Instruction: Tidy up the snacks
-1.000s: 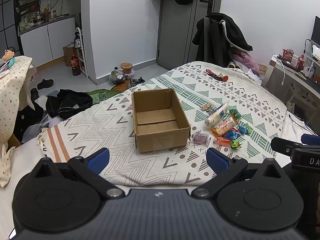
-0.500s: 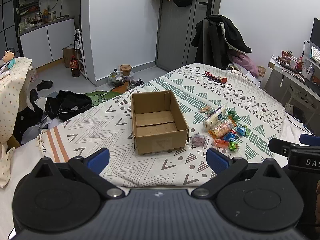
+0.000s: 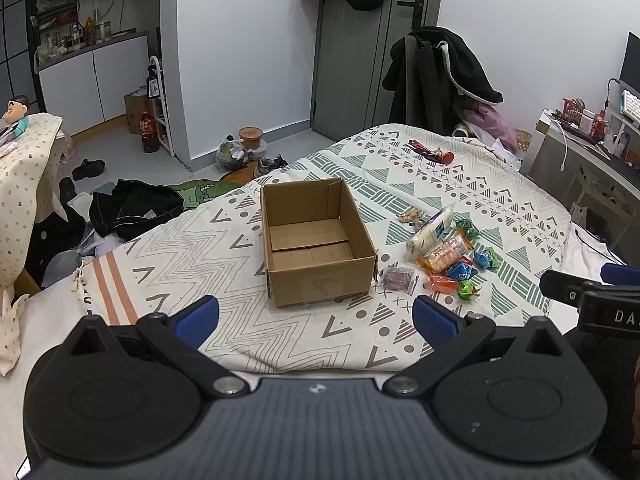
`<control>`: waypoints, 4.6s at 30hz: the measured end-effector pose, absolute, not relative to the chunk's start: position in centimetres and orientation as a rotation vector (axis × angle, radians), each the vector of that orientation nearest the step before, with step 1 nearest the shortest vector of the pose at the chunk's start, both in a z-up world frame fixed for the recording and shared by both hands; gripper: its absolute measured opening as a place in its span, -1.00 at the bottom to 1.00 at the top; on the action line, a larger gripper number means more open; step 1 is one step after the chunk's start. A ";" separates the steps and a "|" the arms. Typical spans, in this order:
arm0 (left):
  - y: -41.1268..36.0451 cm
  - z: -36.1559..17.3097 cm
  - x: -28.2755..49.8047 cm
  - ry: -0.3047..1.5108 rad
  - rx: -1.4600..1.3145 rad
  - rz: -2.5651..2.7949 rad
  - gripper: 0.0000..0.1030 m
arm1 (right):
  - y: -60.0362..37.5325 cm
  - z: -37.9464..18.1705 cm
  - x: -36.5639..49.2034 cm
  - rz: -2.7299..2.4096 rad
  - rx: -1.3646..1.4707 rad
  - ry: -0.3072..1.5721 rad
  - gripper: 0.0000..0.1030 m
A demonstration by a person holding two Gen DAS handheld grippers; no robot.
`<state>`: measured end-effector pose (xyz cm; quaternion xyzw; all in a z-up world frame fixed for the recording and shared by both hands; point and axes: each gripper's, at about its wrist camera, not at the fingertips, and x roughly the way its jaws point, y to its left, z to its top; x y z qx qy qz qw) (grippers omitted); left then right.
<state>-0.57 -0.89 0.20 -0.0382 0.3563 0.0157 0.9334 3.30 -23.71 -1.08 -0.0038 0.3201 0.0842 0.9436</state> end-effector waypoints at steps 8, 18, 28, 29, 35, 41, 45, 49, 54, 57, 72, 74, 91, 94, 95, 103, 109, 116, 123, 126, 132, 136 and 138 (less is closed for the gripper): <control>-1.2 -0.6 -0.6 0.730 -0.086 0.039 0.99 | -24.0 -1.3 3.7 0.171 -0.005 0.660 1.00; -2.3 -1.7 1.5 0.752 -0.084 0.004 0.99 | -25.5 -3.3 5.4 0.175 0.037 0.698 1.00; -3.9 -3.1 4.5 0.749 -0.113 -0.036 0.95 | -27.4 -5.8 8.5 0.174 0.083 0.739 0.86; -4.1 -3.3 5.0 0.751 -0.116 -0.037 0.94 | -27.6 -6.1 8.9 0.175 0.093 0.749 0.79; -5.4 -4.4 7.3 0.756 -0.115 -0.054 0.92 | -29.0 -8.1 11.1 0.186 0.172 0.808 0.48; -7.0 -5.7 9.6 0.777 -0.121 -0.068 0.81 | -29.7 -9.3 13.2 0.162 0.216 0.815 0.43; -7.8 -6.6 11.0 0.794 -0.122 -0.073 0.71 | -30.7 -10.6 14.6 0.152 0.271 0.842 0.39; -8.7 -7.5 12.4 0.803 -0.127 -0.076 0.56 | -31.3 -11.7 15.7 0.139 0.306 0.852 0.35; -10.1 -8.7 14.1 0.824 -0.126 -0.076 0.29 | -31.7 -13.2 17.2 0.138 0.339 0.881 0.08; -11.1 -9.4 14.9 0.826 -0.109 -0.067 0.22 | -32.1 -14.0 18.0 0.133 0.361 0.898 -0.01; -14.9 -13.8 19.0 0.892 -0.071 -0.031 -0.14 | -34.0 -17.7 21.4 0.132 0.463 0.970 -0.23; -15.4 -14.5 19.6 0.899 -0.063 -0.025 -0.14 | -34.0 -18.3 22.0 0.138 0.468 0.987 -0.23; -17.6 -20.0 23.7 0.953 0.016 0.143 -0.12 | -34.6 -22.1 24.8 0.176 0.535 1.094 -0.23; -17.5 -20.8 24.4 0.974 0.014 0.145 -0.06 | -34.5 -22.4 25.0 0.181 0.530 1.105 -0.22; -17.5 -21.0 24.5 0.976 0.022 0.152 -0.03 | -34.5 -22.5 25.0 0.182 0.528 1.109 -0.22; -16.9 -22.0 24.5 0.990 -0.004 0.176 0.02 | -33.9 -22.9 25.2 0.184 0.472 1.113 -0.36; -16.7 -21.2 23.8 1.003 -0.041 0.149 -0.36 | -33.9 -22.6 24.8 0.181 0.472 1.084 -0.47; -16.2 -19.4 21.4 0.972 -0.085 0.112 -0.37 | -33.7 -21.0 23.6 0.157 0.427 1.022 -0.47; -15.3 -16.4 19.3 0.925 -0.122 0.068 -0.37 | -32.9 -18.7 22.4 0.155 0.369 0.946 -0.47; -14.9 -15.1 18.5 0.896 -0.131 0.054 -0.37 | -32.8 -17.4 21.8 0.153 0.362 0.912 -0.47; -13.6 -12.4 17.1 0.842 -0.155 0.037 -0.37 | -31.9 -15.3 20.9 0.146 0.347 0.865 -0.47; -12.3 -10.8 16.4 0.807 -0.173 0.042 -0.37 | -30.6 -13.5 20.4 0.157 0.338 0.824 -0.47; -11.6 -10.1 16.1 0.790 -0.181 0.045 -0.37 | -29.8 -12.7 20.3 0.166 0.333 0.807 -0.47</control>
